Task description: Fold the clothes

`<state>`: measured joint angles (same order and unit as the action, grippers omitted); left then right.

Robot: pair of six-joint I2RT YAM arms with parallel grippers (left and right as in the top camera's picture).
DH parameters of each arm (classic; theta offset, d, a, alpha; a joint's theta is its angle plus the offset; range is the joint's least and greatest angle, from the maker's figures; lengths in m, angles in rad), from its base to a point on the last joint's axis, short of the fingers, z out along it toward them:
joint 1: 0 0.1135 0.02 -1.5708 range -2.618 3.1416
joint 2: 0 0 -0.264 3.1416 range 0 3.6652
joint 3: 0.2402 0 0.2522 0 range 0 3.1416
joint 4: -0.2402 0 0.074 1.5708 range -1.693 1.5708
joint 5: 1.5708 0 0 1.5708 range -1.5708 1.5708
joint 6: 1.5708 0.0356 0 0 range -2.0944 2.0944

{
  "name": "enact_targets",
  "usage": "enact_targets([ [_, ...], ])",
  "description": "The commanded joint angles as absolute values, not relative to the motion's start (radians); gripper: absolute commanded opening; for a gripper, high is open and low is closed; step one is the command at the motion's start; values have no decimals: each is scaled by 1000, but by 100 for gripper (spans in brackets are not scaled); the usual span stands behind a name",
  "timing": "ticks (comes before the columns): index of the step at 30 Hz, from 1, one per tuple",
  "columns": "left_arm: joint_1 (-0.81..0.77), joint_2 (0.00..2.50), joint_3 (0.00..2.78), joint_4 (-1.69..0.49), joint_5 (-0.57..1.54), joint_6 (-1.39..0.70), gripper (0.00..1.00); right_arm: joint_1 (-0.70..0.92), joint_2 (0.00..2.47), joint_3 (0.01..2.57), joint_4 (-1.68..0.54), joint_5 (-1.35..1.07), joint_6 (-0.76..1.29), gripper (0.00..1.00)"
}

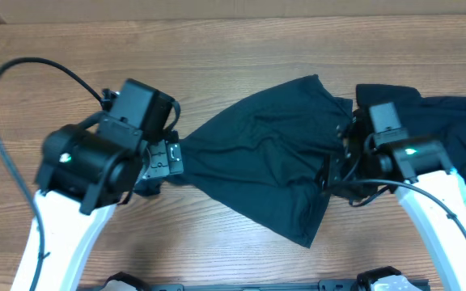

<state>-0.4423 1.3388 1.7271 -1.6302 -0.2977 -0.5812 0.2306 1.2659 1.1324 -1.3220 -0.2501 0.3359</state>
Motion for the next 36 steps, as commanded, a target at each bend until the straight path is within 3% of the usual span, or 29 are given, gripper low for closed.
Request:
enact_targets([
  [1, -439, 1317, 1559, -1557, -270, -678, 100, 331, 1267, 941, -1220, -239, 317, 45],
  [6, -395, 1317, 1444, -1465, -243, -683, 100, 577, 1267, 778, -1069, -250, 440, 45],
  [9, -287, 1320, 1435, -1415, -190, -565, 100, 707, 1268, 653, -916, -234, 518, 45],
  [14, -196, 1322, 1414, -1401, -143, -493, 100, 717, 1271, 595, -878, -162, 683, 45],
  [17, -196, 1322, 1415, -1385, -98, -493, 100, 717, 1288, 595, -887, -131, 764, 53],
  [22, -196, 1322, 1415, -1382, -75, -484, 100, 717, 1401, 596, -846, -96, 920, 58],
  [24, -196, 1322, 1415, -1381, -74, -463, 100, 717, 1458, 596, -841, -75, 976, 48],
  [27, -196, 1322, 1415, -1379, -74, -440, 100, 717, 1494, 596, -796, -44, 977, 48],
  [28, -196, 1322, 1415, -1378, -74, -440, 100, 717, 1494, 598, -798, -43, 973, 43],
  [32, -196, 1322, 1415, -1376, -74, -425, 100, 717, 1492, 627, -828, -42, 940, 4],
  [36, -196, 1322, 1415, -1378, -77, -422, 100, 717, 1446, 758, -979, -33, 904, 4],
])
